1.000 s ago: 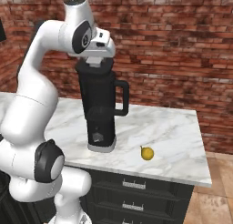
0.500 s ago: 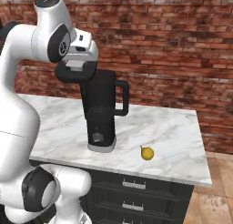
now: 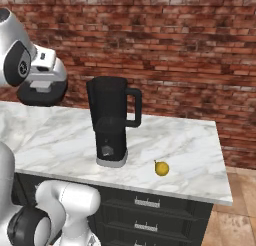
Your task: Open the blender lid, put the pear in the blender, close the lid, and start the blender.
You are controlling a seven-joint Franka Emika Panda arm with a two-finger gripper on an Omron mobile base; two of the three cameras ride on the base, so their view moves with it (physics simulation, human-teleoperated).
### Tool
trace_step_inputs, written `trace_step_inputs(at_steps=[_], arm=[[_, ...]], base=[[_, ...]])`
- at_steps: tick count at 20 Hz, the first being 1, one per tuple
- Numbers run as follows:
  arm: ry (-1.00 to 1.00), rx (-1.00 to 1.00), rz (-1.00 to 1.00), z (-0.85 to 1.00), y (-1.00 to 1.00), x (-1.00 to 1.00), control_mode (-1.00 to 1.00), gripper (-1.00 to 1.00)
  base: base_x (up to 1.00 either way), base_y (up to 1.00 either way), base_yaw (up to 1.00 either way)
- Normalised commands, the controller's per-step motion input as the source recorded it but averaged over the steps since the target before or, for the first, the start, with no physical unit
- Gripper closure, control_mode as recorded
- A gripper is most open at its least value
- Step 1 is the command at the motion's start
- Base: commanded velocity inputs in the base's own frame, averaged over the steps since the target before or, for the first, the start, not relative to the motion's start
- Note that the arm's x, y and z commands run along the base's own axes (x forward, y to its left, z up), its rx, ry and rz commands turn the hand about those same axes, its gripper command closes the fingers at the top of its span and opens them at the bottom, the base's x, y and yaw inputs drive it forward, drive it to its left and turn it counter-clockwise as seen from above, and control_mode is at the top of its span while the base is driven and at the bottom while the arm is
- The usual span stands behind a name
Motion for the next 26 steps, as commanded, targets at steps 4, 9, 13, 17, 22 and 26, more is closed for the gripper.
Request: trace_step_inputs(at_steps=[4,9,13,17,22,26], arm=[[0.14,0.00,0.02,-0.09,1.00,-0.18,-1.00,1.00],[0.20,0.00,0.00,-0.54,0.71,0.15,-1.00,1.00],[0.17,0.00,0.00,-0.78,0.16,0.36,-1.00,1.00],[0.12,0.00,0.00,-0.77,0.10,0.47,-1.00,1.00],[0.04,0.00,0.00,-0.44,0.12,0.41,-1.00,1.00],[0.00,0.00,0.00,-0.30,0.07,0.22,-1.00,1.00]], base=[[0.00,0.00,0.00],[0.00,0.00,0.00],[0.00,0.00,0.00],[0.00,0.00,0.00],[0.00,0.00,0.00],[0.00,0.00,0.00]])
